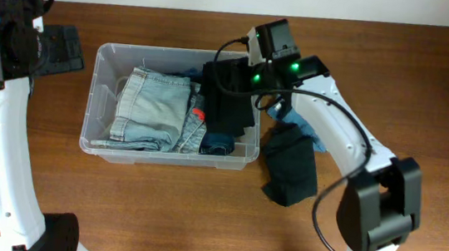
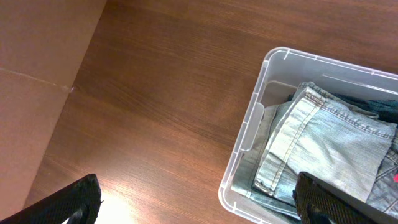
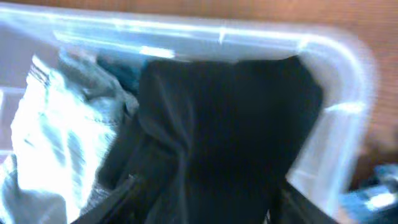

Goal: Pack container
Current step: 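Carry the black leggings into the bin and lower them, then release the leggings and withdraw the right gripper to the right, then lower the right gripper onto the blue-grey socks and grasp them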

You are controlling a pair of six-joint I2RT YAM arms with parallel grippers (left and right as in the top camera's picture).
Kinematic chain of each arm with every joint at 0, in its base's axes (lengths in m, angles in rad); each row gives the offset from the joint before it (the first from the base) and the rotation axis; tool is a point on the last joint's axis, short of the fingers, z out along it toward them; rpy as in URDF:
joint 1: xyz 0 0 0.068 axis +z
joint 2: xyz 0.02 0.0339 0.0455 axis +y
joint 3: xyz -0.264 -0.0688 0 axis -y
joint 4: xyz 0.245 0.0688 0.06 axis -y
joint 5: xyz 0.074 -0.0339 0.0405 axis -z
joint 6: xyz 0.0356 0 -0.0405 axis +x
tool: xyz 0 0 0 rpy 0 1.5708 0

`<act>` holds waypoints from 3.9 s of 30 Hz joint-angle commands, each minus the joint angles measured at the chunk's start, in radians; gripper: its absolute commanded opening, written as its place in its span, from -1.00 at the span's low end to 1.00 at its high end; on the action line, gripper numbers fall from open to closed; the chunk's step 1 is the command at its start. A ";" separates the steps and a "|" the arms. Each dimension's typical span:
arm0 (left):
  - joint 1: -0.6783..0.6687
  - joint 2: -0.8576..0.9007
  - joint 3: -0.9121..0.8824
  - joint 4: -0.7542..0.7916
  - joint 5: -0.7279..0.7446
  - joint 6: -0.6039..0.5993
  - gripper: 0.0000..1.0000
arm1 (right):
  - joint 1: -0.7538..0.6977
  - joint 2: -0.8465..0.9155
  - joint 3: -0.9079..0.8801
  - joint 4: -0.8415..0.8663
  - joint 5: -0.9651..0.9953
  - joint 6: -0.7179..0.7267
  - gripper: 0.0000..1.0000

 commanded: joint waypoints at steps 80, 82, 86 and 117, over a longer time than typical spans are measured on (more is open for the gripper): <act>0.004 0.000 0.002 -0.001 -0.003 -0.010 0.99 | -0.589 0.135 0.000 -0.254 -0.491 -0.249 -0.64; 0.004 0.000 0.002 -0.001 -0.003 -0.010 0.99 | -0.583 0.081 0.055 -0.270 -0.553 -0.249 -0.67; 0.004 0.000 0.002 -0.002 -0.003 -0.009 0.99 | -0.554 -0.052 0.160 -0.273 -0.626 -0.217 -0.77; 0.004 0.000 0.002 -0.001 -0.003 -0.009 0.99 | -0.597 0.389 0.198 -0.356 -0.389 -0.463 0.91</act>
